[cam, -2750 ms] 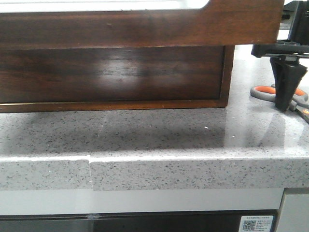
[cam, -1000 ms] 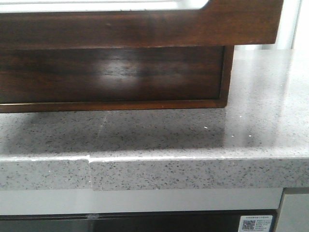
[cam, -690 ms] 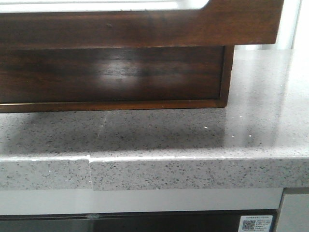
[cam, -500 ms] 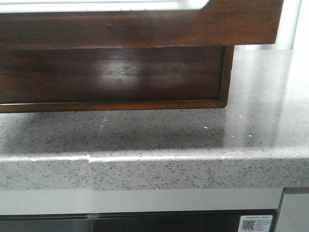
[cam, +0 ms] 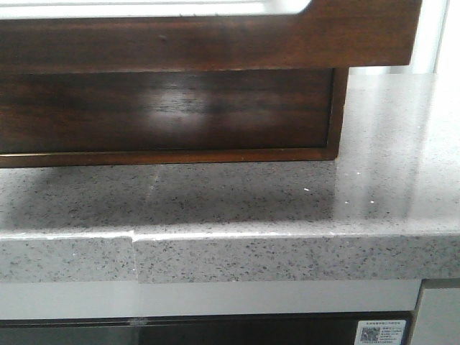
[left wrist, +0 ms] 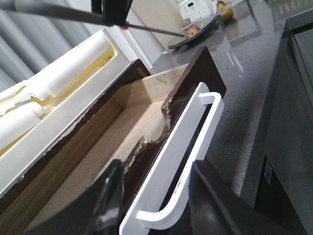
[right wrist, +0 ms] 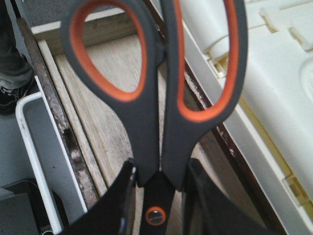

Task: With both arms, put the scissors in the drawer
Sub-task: 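Lower the scissors into the drawer and open the right gripper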

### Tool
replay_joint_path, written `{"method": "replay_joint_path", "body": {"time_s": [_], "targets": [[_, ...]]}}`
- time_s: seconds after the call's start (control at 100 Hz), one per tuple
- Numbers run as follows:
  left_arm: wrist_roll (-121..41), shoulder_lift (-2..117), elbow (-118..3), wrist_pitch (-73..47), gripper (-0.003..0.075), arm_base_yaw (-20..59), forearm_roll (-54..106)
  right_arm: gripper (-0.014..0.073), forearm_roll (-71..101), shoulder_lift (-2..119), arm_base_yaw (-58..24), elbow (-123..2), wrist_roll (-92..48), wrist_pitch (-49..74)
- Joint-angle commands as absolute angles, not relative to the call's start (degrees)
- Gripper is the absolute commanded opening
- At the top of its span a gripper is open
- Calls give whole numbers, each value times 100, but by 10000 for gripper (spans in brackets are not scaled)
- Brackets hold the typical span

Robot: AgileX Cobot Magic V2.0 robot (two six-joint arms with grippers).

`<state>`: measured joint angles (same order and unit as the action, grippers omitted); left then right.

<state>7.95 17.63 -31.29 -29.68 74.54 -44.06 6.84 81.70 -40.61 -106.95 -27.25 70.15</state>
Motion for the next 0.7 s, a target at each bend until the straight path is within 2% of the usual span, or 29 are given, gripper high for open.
{"method": "replay_joint_path", "body": {"time_s": [0.0,0.28,0.69], "targets": [[863,1818,-3325,-2620,292,7502,-4468,-55,512,8244,-4156,-10870,-2886,6691],[863,1818,-3325,-2620,292,7502,-4468,-55,-640,9069,-4640,-10870,-3039,7157],[863,1818,-3325,-2620,292,7502,-4468,-55,-708,9490,-4796,-10870,-3142,7052]]}}
